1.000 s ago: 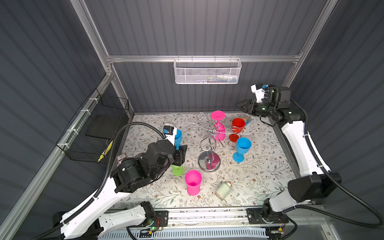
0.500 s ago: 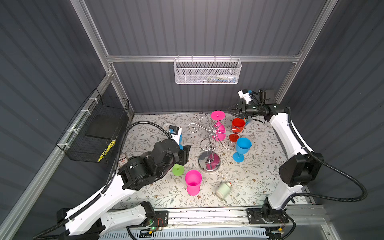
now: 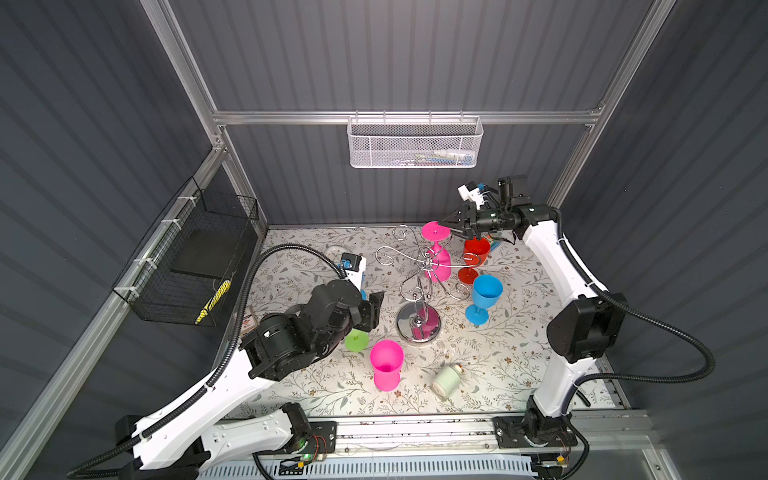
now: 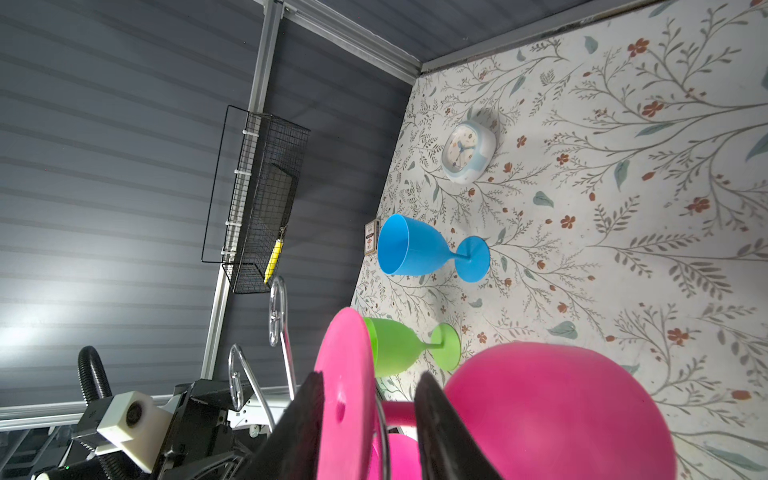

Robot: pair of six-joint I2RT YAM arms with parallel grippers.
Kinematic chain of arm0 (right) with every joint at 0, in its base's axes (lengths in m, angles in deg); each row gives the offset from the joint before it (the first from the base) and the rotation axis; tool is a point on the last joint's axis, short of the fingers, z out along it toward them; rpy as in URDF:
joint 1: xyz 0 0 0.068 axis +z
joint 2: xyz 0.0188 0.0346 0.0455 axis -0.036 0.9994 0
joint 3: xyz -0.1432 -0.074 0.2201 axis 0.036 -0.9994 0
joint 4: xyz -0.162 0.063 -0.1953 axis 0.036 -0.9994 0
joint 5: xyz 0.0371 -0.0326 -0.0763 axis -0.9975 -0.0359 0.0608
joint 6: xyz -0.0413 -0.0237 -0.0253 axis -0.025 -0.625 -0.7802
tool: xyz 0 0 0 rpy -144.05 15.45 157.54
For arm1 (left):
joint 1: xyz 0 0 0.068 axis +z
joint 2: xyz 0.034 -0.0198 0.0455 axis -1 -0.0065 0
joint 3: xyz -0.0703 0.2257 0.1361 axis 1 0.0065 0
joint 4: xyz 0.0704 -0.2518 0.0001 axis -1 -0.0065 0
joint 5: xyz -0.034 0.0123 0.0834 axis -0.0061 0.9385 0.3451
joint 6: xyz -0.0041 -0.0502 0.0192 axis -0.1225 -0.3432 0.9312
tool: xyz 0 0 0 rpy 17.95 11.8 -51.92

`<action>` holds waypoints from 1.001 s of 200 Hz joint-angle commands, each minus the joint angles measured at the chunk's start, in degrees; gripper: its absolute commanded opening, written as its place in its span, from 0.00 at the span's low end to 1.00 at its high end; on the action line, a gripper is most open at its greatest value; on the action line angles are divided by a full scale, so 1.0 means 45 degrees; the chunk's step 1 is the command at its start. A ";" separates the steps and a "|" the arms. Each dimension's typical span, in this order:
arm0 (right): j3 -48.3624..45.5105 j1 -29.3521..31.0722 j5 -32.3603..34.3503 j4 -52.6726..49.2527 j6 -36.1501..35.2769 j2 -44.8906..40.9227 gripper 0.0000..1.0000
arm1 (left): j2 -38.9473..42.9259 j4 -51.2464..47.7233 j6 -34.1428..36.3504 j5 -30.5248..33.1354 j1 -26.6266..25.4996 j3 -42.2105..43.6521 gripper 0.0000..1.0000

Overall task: Take the wine glass off the wine glass rack
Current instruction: 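Reach the right gripper to another magenta glass's foot on the rack, then close the right gripper on the magenta glass's foot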

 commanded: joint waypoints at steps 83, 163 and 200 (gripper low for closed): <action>0.0543 0.0103 0.0011 -0.0517 -0.0272 -0.0144 0.24 | 0.0128 0.0088 -0.0330 -0.0274 -0.0066 0.0140 0.66; 0.0740 0.0064 0.0192 -0.0447 -0.0147 -0.0147 0.21 | 0.0244 -0.0056 -0.0461 -0.0187 -0.0057 0.0122 0.67; 0.0885 0.0044 0.0210 -0.0449 -0.0095 -0.0140 0.19 | 0.0209 -0.0069 -0.0494 -0.0245 -0.0057 0.0116 0.67</action>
